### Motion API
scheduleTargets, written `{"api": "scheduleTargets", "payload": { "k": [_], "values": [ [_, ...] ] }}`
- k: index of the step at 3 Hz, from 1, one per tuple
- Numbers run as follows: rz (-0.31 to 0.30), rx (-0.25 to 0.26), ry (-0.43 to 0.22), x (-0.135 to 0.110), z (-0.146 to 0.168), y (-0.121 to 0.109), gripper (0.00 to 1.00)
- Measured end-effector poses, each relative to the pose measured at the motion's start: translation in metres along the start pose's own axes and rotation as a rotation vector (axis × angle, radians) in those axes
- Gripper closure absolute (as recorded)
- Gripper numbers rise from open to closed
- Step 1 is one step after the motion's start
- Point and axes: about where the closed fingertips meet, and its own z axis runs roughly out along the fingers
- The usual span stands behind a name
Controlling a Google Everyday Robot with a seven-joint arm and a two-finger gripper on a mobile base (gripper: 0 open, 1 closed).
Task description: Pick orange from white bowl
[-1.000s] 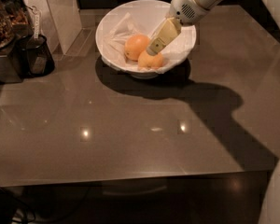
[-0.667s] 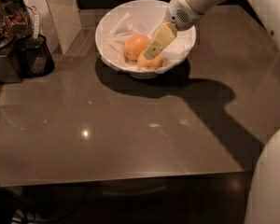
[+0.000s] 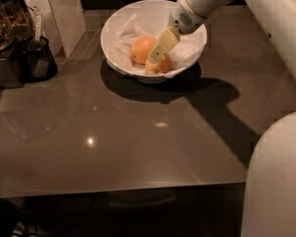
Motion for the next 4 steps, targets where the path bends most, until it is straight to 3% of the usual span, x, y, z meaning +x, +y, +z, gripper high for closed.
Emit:
{"api": "scheduleTargets", "payload": {
  "k": [1,4],
  "values": [
    [-0.007,0.009,0.005,-0.001,0.002,-0.007,0.14],
    [0.026,-0.028,0.037,0.019,0.015,-0.004,0.15]
  ]
}}
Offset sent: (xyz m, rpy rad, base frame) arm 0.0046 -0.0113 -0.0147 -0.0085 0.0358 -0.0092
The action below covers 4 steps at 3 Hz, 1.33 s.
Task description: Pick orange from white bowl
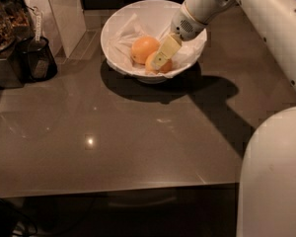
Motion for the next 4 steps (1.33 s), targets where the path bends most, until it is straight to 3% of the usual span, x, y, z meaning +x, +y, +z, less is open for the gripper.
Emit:
{"api": "scheduleTargets", "payload": {
  "k": [4],
  "values": [
    [0.014,-0.030,0.036,0.013,0.020,0.005,0.21]
  ]
}}
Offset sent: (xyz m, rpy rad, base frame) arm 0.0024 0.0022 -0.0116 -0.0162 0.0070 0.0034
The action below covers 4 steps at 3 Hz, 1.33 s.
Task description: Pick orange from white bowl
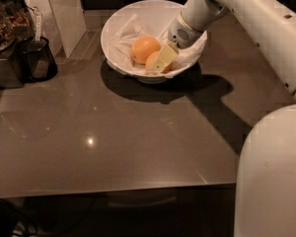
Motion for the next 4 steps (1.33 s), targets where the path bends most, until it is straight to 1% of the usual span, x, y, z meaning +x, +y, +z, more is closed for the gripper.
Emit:
{"api": "scheduleTargets", "payload": {
  "k": [1,2,3,4],
  "values": [
    [-0.001,-0.019,0.010,0.0025,0.0061,0.0034,0.28],
    [-0.007,-0.034,0.019,0.0032,0.0110,0.0066,0.46],
    [-0.011,-0.042,0.018,0.0035,0.0119,0.0088,0.69],
    [-0.013,-0.044,-0.011,0.0019,0.0034,0.0106,0.92]
  ]
}}
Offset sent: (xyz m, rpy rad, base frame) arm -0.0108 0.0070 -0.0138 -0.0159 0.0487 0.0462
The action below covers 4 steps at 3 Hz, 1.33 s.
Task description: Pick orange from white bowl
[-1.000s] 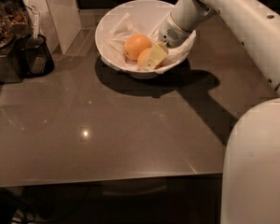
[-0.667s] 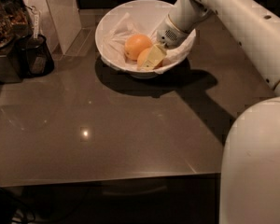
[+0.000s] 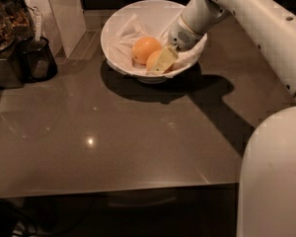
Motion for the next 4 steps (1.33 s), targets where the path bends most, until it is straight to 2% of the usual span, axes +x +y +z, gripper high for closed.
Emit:
{"api": "scheduleTargets", "payload": {
  "k": [1,2,3,4],
  "values": [
    [-0.019,-0.019,-0.143,-0.007,-0.029,0.000,1.00],
    [-0.046,-0.049,-0.353,-0.013,-0.077,0.004,1.00],
    [-0.073,-0.087,-0.512,-0.010,-0.124,0.017,1.00],
    [-0.060,-0.080,-0.603,0.008,-0.168,0.033,1.00]
  ]
}}
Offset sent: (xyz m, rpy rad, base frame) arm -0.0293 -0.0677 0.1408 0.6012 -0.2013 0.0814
